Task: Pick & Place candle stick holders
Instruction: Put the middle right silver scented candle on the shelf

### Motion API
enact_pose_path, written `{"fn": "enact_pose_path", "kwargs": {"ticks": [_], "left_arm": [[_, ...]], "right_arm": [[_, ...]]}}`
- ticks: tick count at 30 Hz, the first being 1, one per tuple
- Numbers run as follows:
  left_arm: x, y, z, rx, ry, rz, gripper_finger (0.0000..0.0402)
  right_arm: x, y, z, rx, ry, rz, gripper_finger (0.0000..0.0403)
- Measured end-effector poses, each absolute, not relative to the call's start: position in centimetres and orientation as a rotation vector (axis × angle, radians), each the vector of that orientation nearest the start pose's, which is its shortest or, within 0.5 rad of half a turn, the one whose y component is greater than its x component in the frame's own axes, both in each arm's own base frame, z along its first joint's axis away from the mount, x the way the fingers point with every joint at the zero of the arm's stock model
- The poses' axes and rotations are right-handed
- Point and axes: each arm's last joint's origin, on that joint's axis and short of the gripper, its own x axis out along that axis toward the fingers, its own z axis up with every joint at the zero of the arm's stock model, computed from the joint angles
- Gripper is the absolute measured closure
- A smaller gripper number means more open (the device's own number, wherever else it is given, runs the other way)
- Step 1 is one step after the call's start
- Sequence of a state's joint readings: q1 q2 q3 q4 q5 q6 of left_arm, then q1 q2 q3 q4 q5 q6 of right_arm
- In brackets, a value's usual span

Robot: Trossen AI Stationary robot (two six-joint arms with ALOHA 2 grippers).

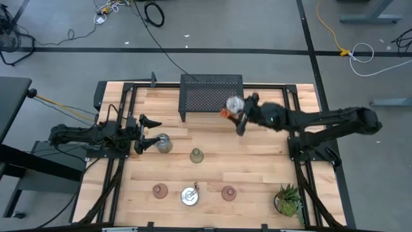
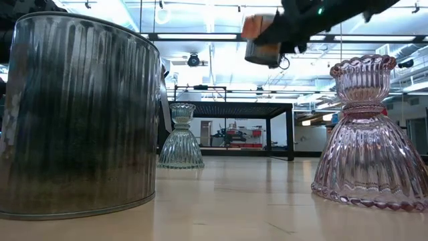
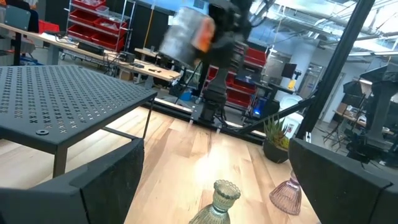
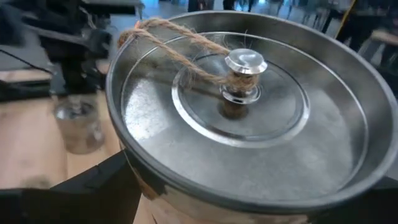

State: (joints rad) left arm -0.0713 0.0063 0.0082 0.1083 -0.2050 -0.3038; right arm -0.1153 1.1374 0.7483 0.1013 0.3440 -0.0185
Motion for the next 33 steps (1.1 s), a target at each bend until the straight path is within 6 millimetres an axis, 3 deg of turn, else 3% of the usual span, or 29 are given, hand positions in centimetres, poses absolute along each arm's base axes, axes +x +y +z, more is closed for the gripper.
{"fn": "enact_pose_path", "kwargs": {"ticks": [5, 10, 16, 26, 33], "left_arm": [[9.7, -0.1, 17.6, -0.317, -0.129, 0.12, 0.0003], [9.6, 0.0, 17.6, -0.318, -0.131, 0.137, 0.0003], [9.6, 0.0, 17.6, -0.316, -0.132, 0.145, 0.0003], [9.6, 0.0, 17.6, -0.297, -0.131, 0.152, 0.0003], [9.6, 0.0, 17.6, -0.299, -0.131, 0.151, 0.0003]], "right_arm": [[24.0, -8.7, 25.5, 0.048, 0.354, -0.528, 0.0068], [24.4, -11.6, 24.3, 0.123, 0.323, -0.534, 0.0068], [25.9, -14.0, 23.9, 0.151, 0.341, -0.558, 0.0068], [29.1, -16.3, 25.4, 0.107, 0.423, -0.589, 0.0068], [28.3, -18.2, 24.6, 0.114, 0.492, -0.66, 0.0068]]}}
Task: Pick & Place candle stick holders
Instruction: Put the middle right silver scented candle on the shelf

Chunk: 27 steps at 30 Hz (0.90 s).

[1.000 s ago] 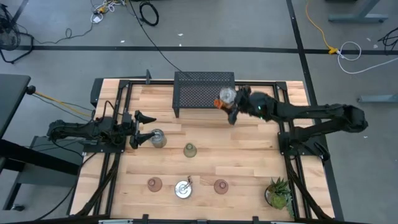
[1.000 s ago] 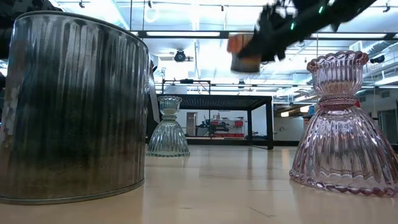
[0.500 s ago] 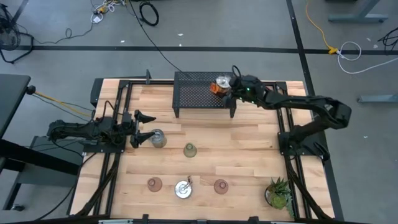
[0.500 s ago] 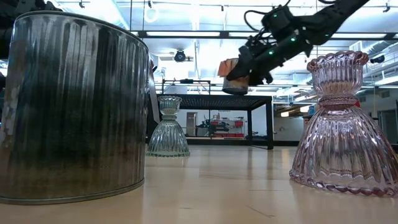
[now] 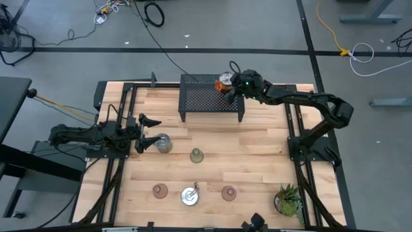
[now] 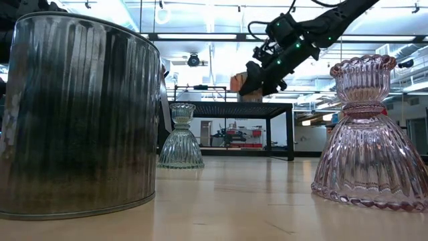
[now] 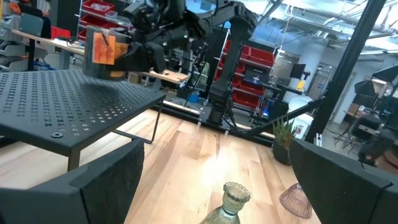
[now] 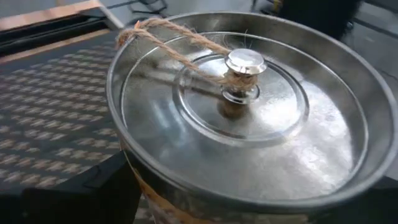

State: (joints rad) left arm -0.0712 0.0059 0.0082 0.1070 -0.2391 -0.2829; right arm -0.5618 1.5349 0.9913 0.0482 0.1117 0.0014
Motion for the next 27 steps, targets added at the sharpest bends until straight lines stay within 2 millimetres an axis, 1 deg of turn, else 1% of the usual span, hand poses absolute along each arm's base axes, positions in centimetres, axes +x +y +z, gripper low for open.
{"fn": "enact_pose_path", "kwargs": {"ticks": [5, 11, 18, 21, 27], "left_arm": [[9.6, 0.0, 17.6, -0.293, -0.13, 0.152, 0.0003], [9.6, 0.0, 17.6, -0.293, -0.13, 0.153, 0.0003], [9.6, 0.0, 17.6, -0.293, -0.13, 0.155, 0.0003], [9.6, 0.0, 17.6, -0.292, -0.13, 0.154, 0.0003], [9.6, 0.0, 17.6, -0.293, -0.131, 0.155, 0.0003]], "right_arm": [[27.4, -19.7, 24.8, 0.179, 0.452, -0.667, 0.0068], [27.0, -20.3, 24.4, 0.192, 0.463, -0.67, 0.0068], [26.7, -20.8, 24.5, 0.193, 0.453, -0.693, 0.0068], [26.8, -21.0, 24.2, 0.193, 0.452, -0.695, 0.0068], [27.4, -21.6, 23.0, 0.205, 0.454, -0.71, 0.0068]]}}
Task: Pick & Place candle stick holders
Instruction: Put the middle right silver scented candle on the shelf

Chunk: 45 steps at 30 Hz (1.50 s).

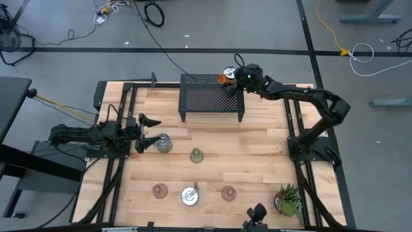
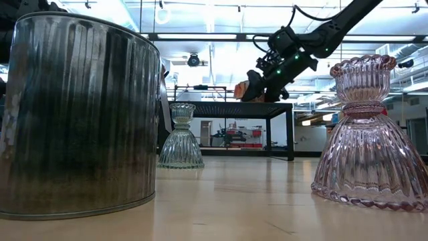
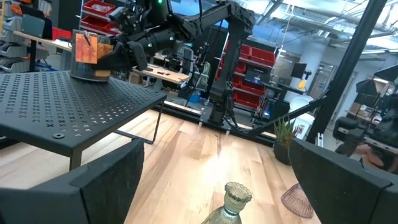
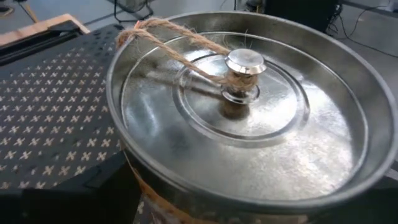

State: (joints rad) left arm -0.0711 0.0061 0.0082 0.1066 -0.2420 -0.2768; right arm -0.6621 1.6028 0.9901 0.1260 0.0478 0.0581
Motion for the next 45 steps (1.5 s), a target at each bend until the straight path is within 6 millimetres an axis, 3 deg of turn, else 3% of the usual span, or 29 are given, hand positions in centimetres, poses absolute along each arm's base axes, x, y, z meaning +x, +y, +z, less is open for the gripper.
{"fn": "enact_pose_path", "kwargs": {"ticks": [3, 9, 16, 23, 33, 45], "left_arm": [[9.6, 0.0, 17.6, -0.293, -0.13, 0.155, 0.0003], [9.6, 0.0, 17.6, -0.292, -0.131, 0.155, 0.0003], [9.6, 0.0, 17.6, -0.291, -0.131, 0.155, 0.0003], [9.6, 0.0, 17.6, -0.291, -0.13, 0.155, 0.0003], [9.6, 0.0, 17.6, -0.291, -0.131, 0.155, 0.0003], [9.6, 0.0, 17.6, -0.292, -0.131, 0.155, 0.0003]], "right_arm": [[27.6, -21.8, 22.8, 0.203, 0.442, -0.727, 0.0068], [27.7, -21.8, 22.6, 0.212, 0.451, -0.729, 0.0016], [27.9, -21.5, 22.6, 0.186, 0.46, -0.712, 0.0042], [27.9, -21.5, 22.9, 0.174, 0.437, -0.709, 0.0009], [27.7, -21.2, 23.6, 0.152, 0.432, -0.694, 0.0028], [27.5, -20.9, 24.6, 0.146, 0.394, -0.665, 0.0006]]}}
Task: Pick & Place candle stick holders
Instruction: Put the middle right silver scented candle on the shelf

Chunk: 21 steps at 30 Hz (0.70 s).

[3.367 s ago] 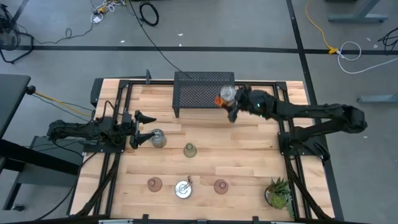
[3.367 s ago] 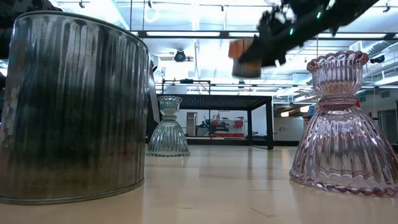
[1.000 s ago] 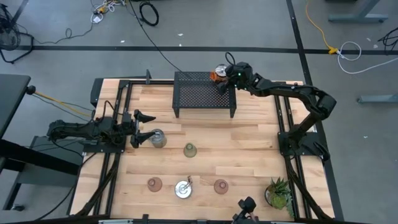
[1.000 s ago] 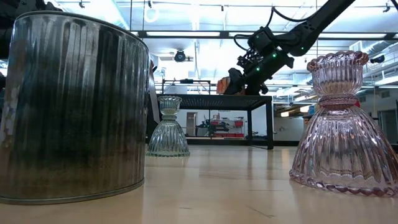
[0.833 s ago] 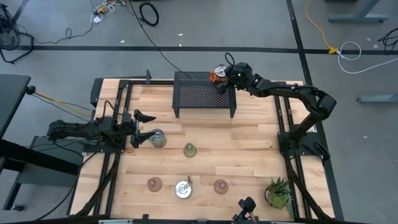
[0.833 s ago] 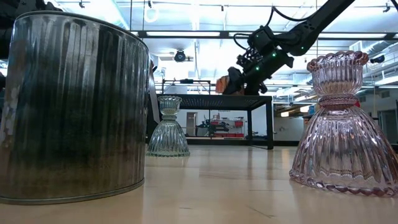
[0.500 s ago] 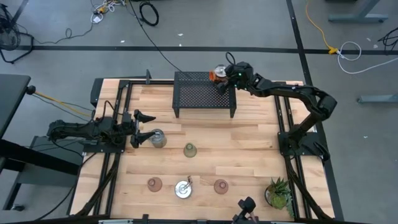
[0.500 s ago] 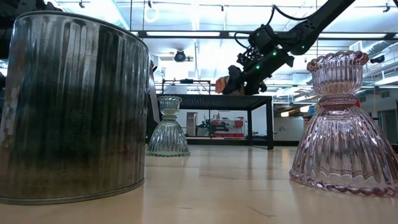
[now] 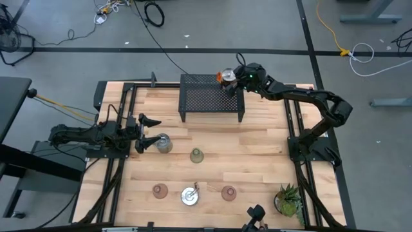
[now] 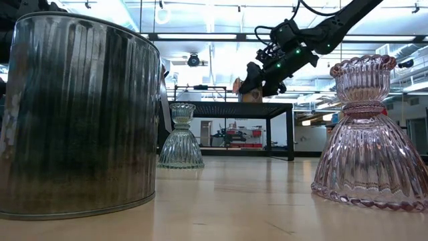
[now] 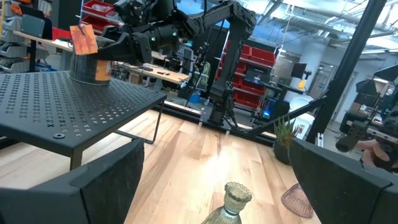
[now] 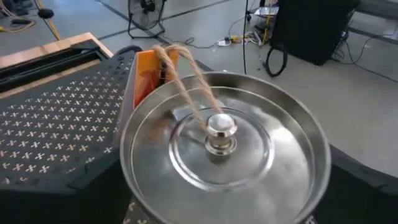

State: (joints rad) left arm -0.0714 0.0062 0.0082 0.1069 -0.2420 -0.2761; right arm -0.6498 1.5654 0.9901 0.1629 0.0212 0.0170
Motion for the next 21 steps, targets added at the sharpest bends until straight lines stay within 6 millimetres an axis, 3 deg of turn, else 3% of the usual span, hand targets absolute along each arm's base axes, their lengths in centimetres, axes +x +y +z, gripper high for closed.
{"fn": "enact_pose_path", "kwargs": {"ticks": [21], "left_arm": [[9.64, 0.01, 17.6, -0.291, -0.131, 0.155, 0.0003]], "right_arm": [[27.56, -21.06, 25.04, 0.129, 0.349, -0.679, 0.0004]]}}
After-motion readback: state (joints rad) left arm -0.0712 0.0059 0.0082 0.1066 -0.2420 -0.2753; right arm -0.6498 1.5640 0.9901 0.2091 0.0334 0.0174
